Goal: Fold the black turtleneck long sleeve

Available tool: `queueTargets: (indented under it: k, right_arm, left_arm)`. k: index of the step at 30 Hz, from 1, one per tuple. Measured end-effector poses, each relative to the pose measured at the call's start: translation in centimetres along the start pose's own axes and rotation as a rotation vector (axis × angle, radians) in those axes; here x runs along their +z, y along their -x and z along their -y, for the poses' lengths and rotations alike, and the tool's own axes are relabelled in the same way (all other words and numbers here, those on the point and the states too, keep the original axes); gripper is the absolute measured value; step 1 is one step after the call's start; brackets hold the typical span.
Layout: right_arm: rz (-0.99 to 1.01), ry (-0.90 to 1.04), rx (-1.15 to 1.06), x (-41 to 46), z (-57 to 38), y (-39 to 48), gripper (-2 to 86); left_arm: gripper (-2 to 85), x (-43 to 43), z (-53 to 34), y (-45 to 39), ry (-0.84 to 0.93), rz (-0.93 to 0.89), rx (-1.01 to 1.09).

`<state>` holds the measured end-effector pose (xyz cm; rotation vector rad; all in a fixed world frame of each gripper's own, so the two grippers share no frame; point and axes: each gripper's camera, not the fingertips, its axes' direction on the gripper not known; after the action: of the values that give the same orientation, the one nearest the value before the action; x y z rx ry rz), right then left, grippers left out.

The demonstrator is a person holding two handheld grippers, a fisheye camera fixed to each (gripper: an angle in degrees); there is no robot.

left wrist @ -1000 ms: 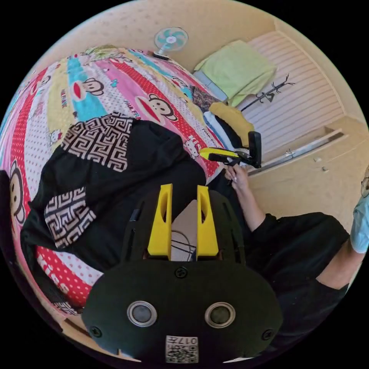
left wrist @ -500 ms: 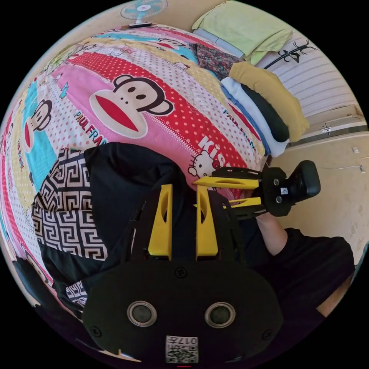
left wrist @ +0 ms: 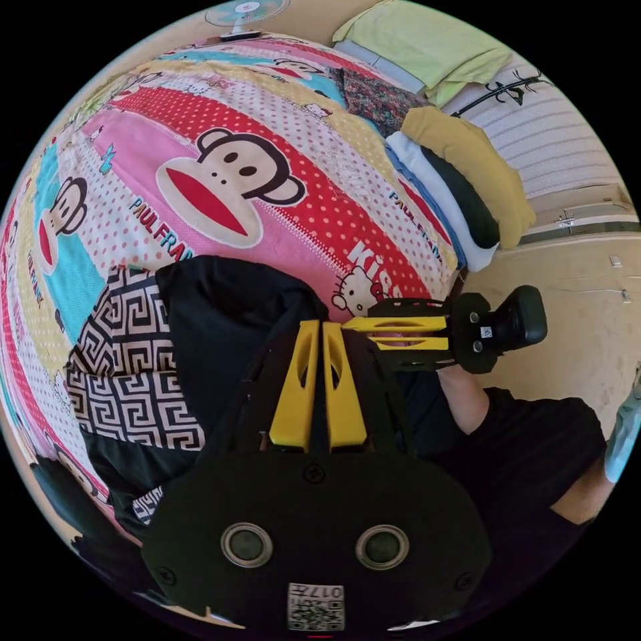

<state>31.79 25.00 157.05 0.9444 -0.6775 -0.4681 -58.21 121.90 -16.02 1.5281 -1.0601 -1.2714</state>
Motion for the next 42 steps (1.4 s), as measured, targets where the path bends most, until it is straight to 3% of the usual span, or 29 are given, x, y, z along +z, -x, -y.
queueTargets:
  k: [10, 16, 21, 25, 29, 33, 40, 42]
  right_arm:
    - [0.083, 0.043, 0.205, -0.5, -1.1, -5.6, 1.1]
    - [0.127, 0.053, 0.243, -0.2, -1.4, -7.9, 0.9]
    - [0.154, 0.037, 0.236, -0.4, -1.7, -9.1, 1.3]
    - [0.248, -0.003, 0.286, -0.5, -2.4, -11.0, 1.6]
    - [0.224, -0.179, 0.309, -3.8, -3.6, -11.1, 2.6]
    - [0.229, -0.321, 0.123, -5.0, -3.1, -6.6, 4.1]
    - [0.266, -0.223, -0.084, 1.8, 0.8, 0.7, 6.2]
    - [0.178, -0.081, -0.094, 5.7, 1.7, 2.1, 4.3]
  left_arm:
    - [-0.9, -7.0, 5.8, 4.5, -0.055, 0.052, -0.061]
    - [1.0, -3.9, 7.6, 9.4, -0.036, -0.102, -0.083]
    - [8.5, -7.7, 1.8, 12.5, -0.259, -0.246, -0.187]
    - [8.9, -12.6, -4.6, 14.4, -0.346, -0.268, -0.214]
    - [8.9, -15.6, -12.0, 15.1, -0.244, -0.155, -0.191]
    - [9.4, -14.8, -17.8, 15.6, -0.057, -0.015, -0.203]
    - [4.5, -13.3, -21.8, 17.0, -0.067, -0.032, -0.296]
    - [0.5, -13.8, -21.7, 16.3, -0.038, -0.021, -0.247]
